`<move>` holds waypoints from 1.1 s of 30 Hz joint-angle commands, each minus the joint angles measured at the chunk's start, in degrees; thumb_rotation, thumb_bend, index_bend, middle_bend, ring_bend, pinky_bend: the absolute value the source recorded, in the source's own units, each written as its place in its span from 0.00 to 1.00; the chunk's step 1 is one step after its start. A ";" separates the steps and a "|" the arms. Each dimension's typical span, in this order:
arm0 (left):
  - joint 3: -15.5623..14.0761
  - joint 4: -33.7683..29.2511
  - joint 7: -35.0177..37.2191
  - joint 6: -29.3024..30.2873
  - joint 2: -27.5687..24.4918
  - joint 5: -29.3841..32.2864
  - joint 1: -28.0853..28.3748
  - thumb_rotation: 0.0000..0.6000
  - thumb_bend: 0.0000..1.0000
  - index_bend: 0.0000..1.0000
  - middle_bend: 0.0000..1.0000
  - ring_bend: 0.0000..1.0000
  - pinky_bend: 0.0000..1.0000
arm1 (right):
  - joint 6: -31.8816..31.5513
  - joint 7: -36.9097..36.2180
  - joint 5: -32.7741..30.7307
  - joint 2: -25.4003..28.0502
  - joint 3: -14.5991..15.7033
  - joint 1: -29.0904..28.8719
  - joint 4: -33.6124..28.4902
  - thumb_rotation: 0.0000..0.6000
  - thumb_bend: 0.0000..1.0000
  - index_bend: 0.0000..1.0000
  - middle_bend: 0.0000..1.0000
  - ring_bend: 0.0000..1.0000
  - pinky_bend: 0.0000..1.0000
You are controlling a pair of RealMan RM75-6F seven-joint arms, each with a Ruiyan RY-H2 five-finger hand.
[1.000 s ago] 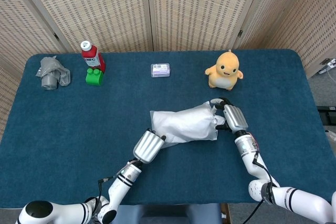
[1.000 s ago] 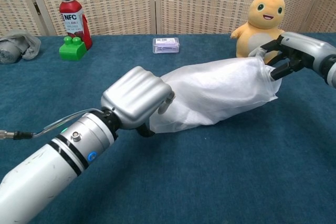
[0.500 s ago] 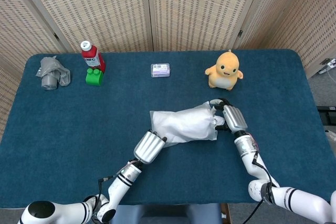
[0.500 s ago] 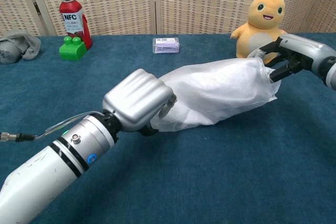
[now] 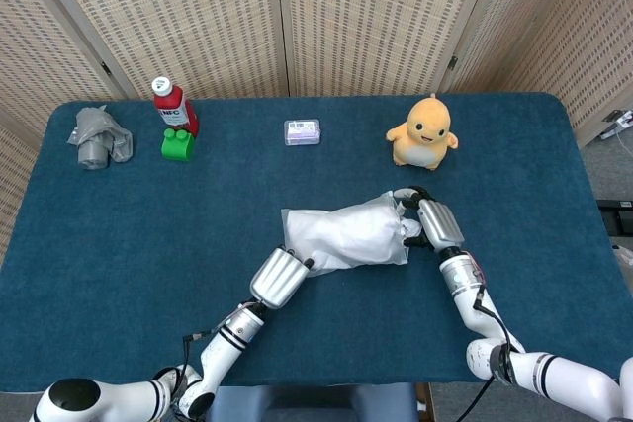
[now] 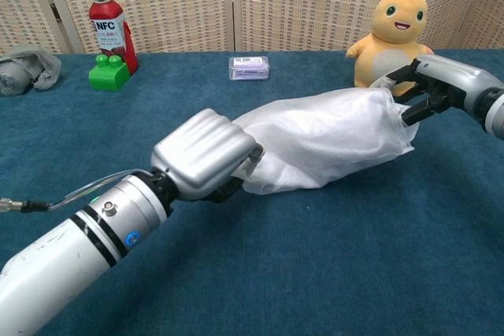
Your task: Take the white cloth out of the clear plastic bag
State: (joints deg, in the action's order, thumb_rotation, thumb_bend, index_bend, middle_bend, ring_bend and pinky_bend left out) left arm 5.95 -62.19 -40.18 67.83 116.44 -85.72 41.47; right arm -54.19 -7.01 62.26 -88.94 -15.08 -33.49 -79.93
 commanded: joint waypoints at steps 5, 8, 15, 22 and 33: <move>-0.15 -0.09 0.96 -0.12 -0.32 -0.43 -0.06 1.00 0.52 0.56 0.82 0.72 0.74 | -0.06 -0.36 0.15 0.12 -0.06 0.13 0.03 1.00 0.68 0.80 0.23 0.08 0.22; -0.42 0.19 1.98 0.58 -0.43 -1.24 -0.19 1.00 0.52 0.59 0.84 0.73 0.75 | -0.32 -0.62 0.42 0.41 -0.13 0.30 -0.21 1.00 0.68 0.80 0.23 0.08 0.22; -0.66 -0.38 4.36 3.06 -1.70 -2.95 -0.98 1.00 0.53 0.66 0.89 0.78 0.78 | -1.85 -0.49 0.86 2.22 -0.87 0.85 -2.11 1.00 0.68 0.80 0.23 0.08 0.22; 0.00 -3.17 5.10 4.99 -4.50 -2.81 -2.41 1.00 0.53 0.68 0.91 0.79 0.79 | -3.55 0.94 0.66 4.47 -1.92 1.16 -4.93 1.00 0.69 0.80 0.24 0.08 0.22; 1.95 -7.44 4.47 7.90 -10.47 -0.92 -5.30 1.00 0.53 0.68 0.91 0.79 0.80 | -6.71 3.11 -0.75 9.00 -4.97 1.45 -10.41 1.00 0.69 0.81 0.24 0.08 0.22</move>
State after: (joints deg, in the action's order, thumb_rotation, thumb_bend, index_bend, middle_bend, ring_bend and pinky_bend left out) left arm 7.65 -69.21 -35.68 75.41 106.48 -86.98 36.56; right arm -60.45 -4.30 61.70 -80.48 -19.65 -32.08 -89.75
